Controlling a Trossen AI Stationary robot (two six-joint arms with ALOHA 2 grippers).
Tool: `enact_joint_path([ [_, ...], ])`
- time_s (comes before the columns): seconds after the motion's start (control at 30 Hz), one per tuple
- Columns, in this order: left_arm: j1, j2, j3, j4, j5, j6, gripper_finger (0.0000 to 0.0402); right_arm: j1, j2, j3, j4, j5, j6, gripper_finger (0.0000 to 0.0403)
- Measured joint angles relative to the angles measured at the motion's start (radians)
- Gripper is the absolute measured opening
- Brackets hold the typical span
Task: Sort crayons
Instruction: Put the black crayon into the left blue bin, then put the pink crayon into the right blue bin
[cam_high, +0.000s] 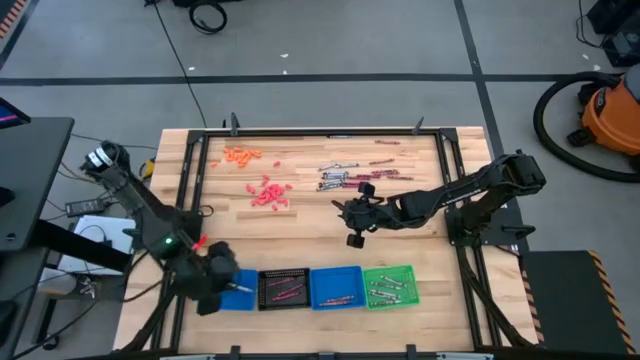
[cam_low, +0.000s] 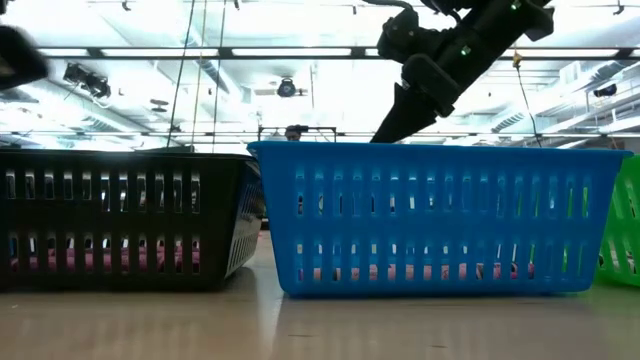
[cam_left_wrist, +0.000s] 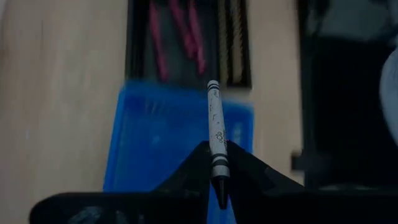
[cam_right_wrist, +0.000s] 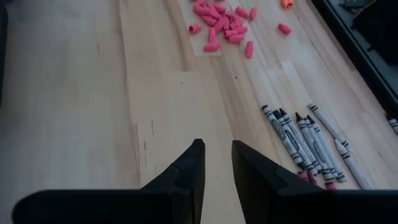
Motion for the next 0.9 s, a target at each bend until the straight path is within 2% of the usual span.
enact_joint_path([
  [0.17, -0.092, 0.003, -0.001, -0.121, -0.074, -0.119, 0.0050, -0.008, 0.000, 0.000, 0.021, 0.000, -0.005, 0.0087],
  [0.33, -0.105, 0.015, -0.001, -0.129, -0.135, -0.153, 0.0054, -0.010, 0.000, 0.000, 0.031, 0.000, -0.012, 0.0087],
  [0.5, -0.104, 0.068, -0.001, -0.110, -0.132, -0.127, 0.0088, -0.010, 0.000, 0.000, 0.030, 0.000, -0.015, 0.0087],
  [0.7, -0.100, 0.092, 0.002, -0.107, -0.076, -0.098, 0.0134, -0.015, 0.000, 0.000, 0.031, 0.000, -0.031, 0.0087],
  [0.9, -0.007, 0.080, 0.026, -0.130, -0.066, 0.011, 0.0143, -0.059, 0.002, 0.000, 0.023, -0.023, -0.075, 0.0087],
])
